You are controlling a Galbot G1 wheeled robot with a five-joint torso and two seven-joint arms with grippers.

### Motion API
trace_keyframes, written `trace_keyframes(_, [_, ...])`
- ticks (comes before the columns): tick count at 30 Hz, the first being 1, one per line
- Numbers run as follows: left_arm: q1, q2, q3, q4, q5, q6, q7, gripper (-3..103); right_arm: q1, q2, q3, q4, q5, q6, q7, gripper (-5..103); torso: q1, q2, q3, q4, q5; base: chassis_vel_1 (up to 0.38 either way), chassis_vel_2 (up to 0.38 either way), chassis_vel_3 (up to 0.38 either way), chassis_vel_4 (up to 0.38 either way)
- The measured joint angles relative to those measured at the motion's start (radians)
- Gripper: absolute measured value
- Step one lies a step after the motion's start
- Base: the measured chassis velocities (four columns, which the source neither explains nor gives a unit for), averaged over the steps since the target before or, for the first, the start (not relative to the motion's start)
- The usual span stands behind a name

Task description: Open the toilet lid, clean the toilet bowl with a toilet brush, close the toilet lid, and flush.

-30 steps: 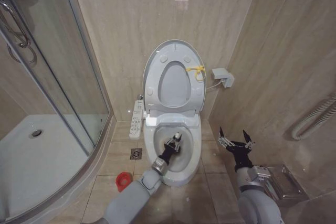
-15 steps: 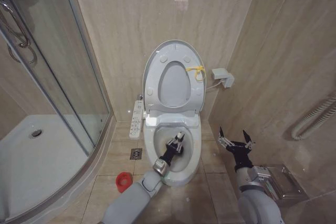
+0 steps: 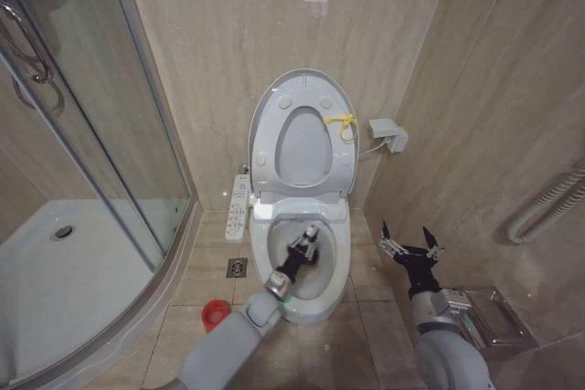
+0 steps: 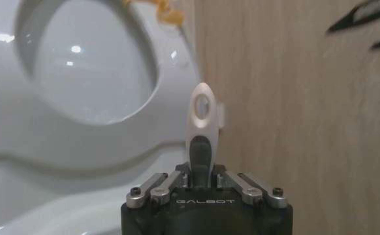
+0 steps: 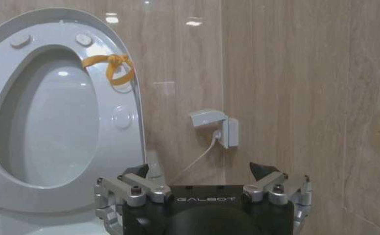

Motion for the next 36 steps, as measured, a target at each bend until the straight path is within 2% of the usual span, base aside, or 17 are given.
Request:
trace_keyframes(3, [0.01,-0.009,0.008,-0.012,-0.001,0.002,0.002,19,0.0,0.0,0.0,0.0,0.0,0.0,0.0,100,0.0,0.0,0.0,0.0003,0.0,0.0,0.0,0.0,0.0])
trace_keyframes(7, [0.001,-0.003,-0.001,0.079,0.002,-0.023,0.012,19,0.0,0.0,0.0,0.0,0.0,0.0,0.0,100,0.0,0.0,0.0,0.0005,0.0001,0.0,0.0,0.0,0.0])
trace_keyframes(13, [-0.029,0.005,-0.018,0.152,0.008,-0.03,0.017,19,0.0,0.0,0.0,0.0,0.0,0.0,0.0,100,0.0,0.0,0.0,0.0005,0.0002,0.0,0.0,0.0,0.0])
trace_keyframes(18, [-0.032,-0.005,-0.009,0.107,0.007,-0.024,0.013,19,0.0,0.0,0.0,0.0,0.0,0.0,0.0,100,0.0,0.0,0.0,0.0001,0.0001,0.0,0.0,0.0,0.0])
trace_keyframes(20, [-0.017,-0.015,0.007,0.039,0.006,-0.015,0.007,19,0.0,0.0,0.0,0.0,0.0,0.0,0.0,100,0.0,0.0,0.0,-0.0002,-0.0002,0.0,0.0,0.0,0.0])
trace_keyframes(25, [0.002,-0.019,0.017,0.013,0.008,-0.011,0.006,19,0.0,0.0,0.0,0.0,0.0,0.0,0.0,100,0.0,0.0,0.0,0.0004,0.0,0.0,0.0,0.0,0.0])
trace_keyframes(29, [0.0,-0.015,0.009,0.06,0.018,-0.019,0.01,19,0.0,0.0,0.0,0.0,0.0,0.0,0.0,100,0.0,0.0,0.0,0.0003,0.0,0.0,0.0,0.0,0.0])
trace_keyframes(33, [-0.031,-0.003,-0.019,0.158,0.035,-0.03,0.015,19,0.0,0.0,0.0,0.0,0.0,0.0,0.0,100,0.0,0.0,0.0,0.0002,-0.0001,0.0,0.0,0.0,0.0])
trace_keyframes(36, [-0.038,0.0,-0.021,0.163,0.037,-0.03,0.014,19,0.0,0.0,0.0,0.0,0.0,0.0,0.0,100,0.0,0.0,0.0,0.0002,-0.0001,0.0,0.0,0.0,0.0])
